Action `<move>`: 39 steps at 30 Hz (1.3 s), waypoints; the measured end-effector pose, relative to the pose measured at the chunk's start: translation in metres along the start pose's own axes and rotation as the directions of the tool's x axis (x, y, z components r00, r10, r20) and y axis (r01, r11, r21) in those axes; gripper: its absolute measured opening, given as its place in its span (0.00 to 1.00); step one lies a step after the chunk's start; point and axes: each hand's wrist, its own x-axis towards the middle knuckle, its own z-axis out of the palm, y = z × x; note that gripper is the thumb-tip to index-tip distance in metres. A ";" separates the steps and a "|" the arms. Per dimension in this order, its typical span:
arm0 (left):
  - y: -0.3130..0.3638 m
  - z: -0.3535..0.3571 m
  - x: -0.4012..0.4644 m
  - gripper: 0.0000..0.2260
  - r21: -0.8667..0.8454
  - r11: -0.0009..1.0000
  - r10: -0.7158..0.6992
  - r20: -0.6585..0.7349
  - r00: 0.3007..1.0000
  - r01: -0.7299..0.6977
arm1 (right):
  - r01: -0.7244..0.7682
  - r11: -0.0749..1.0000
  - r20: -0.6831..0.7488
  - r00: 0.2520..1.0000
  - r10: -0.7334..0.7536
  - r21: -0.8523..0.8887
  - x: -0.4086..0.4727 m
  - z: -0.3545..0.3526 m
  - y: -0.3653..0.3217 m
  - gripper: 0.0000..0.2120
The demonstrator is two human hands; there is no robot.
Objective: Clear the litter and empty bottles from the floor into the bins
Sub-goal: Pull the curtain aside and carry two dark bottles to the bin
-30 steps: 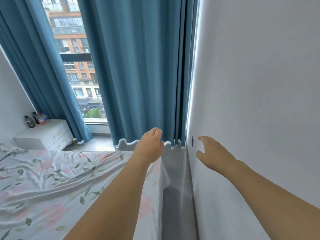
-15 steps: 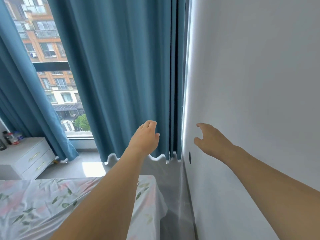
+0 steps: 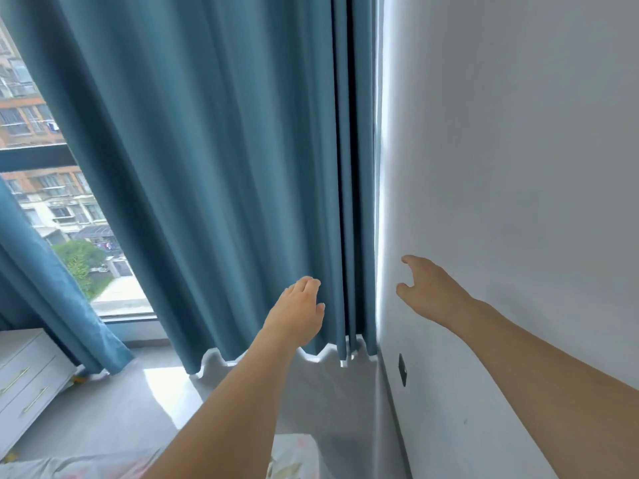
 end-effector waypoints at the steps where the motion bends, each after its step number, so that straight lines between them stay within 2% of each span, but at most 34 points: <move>1: -0.004 -0.001 0.015 0.20 -0.011 1.000 -0.002 -0.008 1.000 0.002 | 0.009 1.000 0.007 1.000 -0.009 -0.002 0.017 0.001 -0.002 0.28; 6: -0.027 -0.009 0.061 0.19 -0.024 0.997 -0.070 -0.012 0.997 0.069 | 0.059 0.998 0.058 0.997 -0.058 -0.022 0.079 0.006 -0.021 0.28; 10: -0.035 -0.019 0.088 0.19 0.023 0.996 -0.081 -0.027 0.996 0.082 | 0.113 0.993 0.043 0.993 -0.112 -0.029 0.115 0.004 -0.029 0.27; 16: -0.043 -0.022 0.154 0.20 -0.006 0.994 -0.106 -0.042 0.993 0.106 | 0.120 0.993 0.052 0.992 -0.119 -0.002 0.173 0.013 -0.021 0.28; 22: -0.066 0.014 0.267 0.21 -0.027 0.990 -0.138 0.001 0.990 0.138 | 0.136 0.990 0.077 0.988 -0.134 -0.019 0.276 0.035 -0.001 0.28; 26: -0.087 0.041 0.368 0.22 -0.066 0.990 -0.126 -0.010 0.992 0.125 | 0.131 0.989 0.095 0.988 -0.123 -0.072 0.386 0.043 0.011 0.27; 28: -0.102 0.042 0.416 0.22 -0.091 0.981 -0.173 -0.006 0.985 0.172 | 0.137 0.986 0.102 0.987 -0.127 -0.094 0.439 0.037 0.007 0.25; 31: -0.114 0.036 0.473 0.23 -0.014 0.981 -0.192 0.029 0.981 0.192 | 0.167 0.981 0.101 0.982 -0.157 -0.099 0.498 0.031 0.006 0.28; 34: -0.110 0.025 0.520 0.23 -0.069 0.975 -0.213 0.005 0.977 0.213 | 0.188 0.976 0.122 0.977 -0.174 -0.114 0.533 0.025 0.006 0.28; 39: -0.108 0.006 0.564 0.24 -0.040 0.987 -0.159 -0.038 0.987 0.157 | 0.173 0.977 0.101 0.982 -0.162 -0.122 0.573 0.009 0.002 0.28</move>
